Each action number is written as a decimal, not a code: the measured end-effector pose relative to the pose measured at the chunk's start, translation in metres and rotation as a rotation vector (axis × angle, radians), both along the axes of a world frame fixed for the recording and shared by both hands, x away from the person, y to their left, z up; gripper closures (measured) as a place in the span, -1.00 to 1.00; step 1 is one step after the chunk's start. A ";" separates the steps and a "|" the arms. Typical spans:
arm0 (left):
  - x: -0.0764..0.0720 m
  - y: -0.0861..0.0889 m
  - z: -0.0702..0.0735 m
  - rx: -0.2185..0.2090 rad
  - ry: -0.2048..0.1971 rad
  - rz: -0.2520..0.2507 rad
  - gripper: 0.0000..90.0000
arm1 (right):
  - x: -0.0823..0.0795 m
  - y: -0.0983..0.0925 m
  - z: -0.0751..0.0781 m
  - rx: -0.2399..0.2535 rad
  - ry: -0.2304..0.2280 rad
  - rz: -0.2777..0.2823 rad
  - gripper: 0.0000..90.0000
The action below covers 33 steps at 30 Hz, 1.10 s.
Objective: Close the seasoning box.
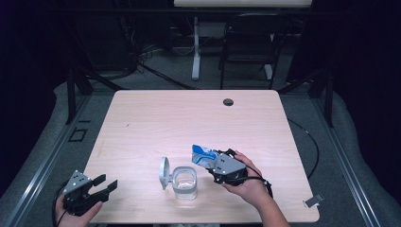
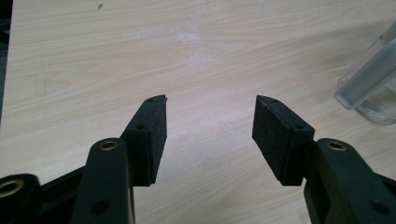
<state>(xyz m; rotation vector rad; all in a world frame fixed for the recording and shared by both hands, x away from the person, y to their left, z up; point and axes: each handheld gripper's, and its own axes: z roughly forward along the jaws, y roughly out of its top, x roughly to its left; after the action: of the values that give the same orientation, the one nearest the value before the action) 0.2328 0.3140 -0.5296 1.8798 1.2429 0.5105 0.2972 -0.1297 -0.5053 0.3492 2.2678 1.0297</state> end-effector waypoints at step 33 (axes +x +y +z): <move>-0.004 0.000 0.001 0.006 0.000 -0.006 0.01 | -0.017 0.013 -0.003 -0.202 -0.082 0.000 -0.08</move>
<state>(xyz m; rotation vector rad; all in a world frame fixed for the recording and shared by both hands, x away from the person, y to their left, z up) 0.2288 0.3137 -0.5283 1.8878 1.2374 0.5112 0.2799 -0.1165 -0.5087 0.2188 2.2726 0.7914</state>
